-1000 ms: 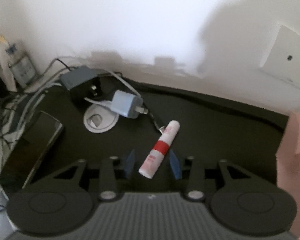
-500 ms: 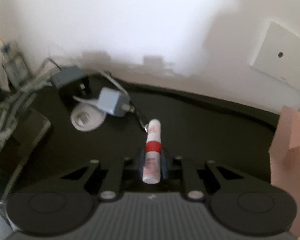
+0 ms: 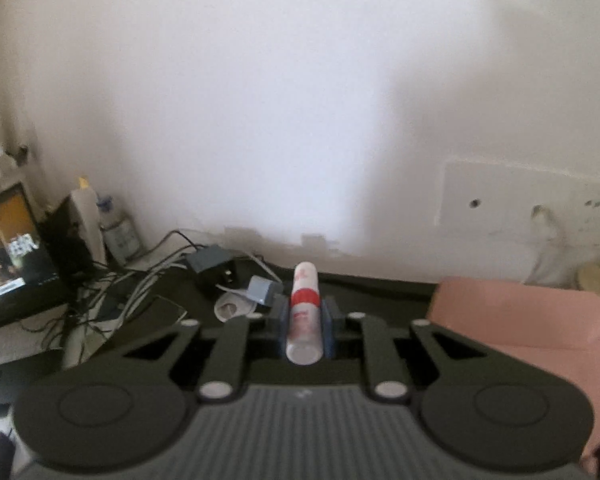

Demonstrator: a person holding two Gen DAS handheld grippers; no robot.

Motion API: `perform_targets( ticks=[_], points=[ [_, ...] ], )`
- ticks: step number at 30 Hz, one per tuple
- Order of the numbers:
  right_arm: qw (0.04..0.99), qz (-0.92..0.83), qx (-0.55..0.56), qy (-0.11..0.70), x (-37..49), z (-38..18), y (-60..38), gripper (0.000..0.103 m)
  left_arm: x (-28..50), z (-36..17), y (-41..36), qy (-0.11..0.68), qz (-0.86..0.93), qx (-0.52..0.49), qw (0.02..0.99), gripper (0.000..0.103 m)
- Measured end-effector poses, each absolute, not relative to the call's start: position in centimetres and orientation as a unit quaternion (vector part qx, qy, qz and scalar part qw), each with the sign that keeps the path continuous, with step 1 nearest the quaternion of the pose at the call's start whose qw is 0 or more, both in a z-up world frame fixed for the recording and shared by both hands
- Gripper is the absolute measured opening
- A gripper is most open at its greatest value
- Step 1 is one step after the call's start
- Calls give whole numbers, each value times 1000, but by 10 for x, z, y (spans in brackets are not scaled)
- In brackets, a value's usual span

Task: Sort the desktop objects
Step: 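Carry the red-banded tube over the pink box with the right tool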

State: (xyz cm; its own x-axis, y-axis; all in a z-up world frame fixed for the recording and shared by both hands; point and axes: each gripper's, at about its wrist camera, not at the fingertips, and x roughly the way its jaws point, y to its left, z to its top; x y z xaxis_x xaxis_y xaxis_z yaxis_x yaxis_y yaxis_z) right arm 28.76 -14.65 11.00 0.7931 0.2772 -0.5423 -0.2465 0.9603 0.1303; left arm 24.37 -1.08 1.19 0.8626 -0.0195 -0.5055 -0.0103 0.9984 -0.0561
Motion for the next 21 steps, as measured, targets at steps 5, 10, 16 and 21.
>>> perform_targets(
  ticks=[5,10,16,21],
  points=[
    [952,147,60,263,245,124,-191,17,244,12,-10,263,-5,-27,964,103],
    [957,142,82,241,201,129,-236,17,243,12,-11,262,-9,-26,965,103],
    [948,112,105,278,169,97,-285,17,241,13,-14,255,-16,-18,967,103],
    [927,76,164,329,168,54,-319,17,242,12,-13,257,-23,-21,966,103]
  ],
)
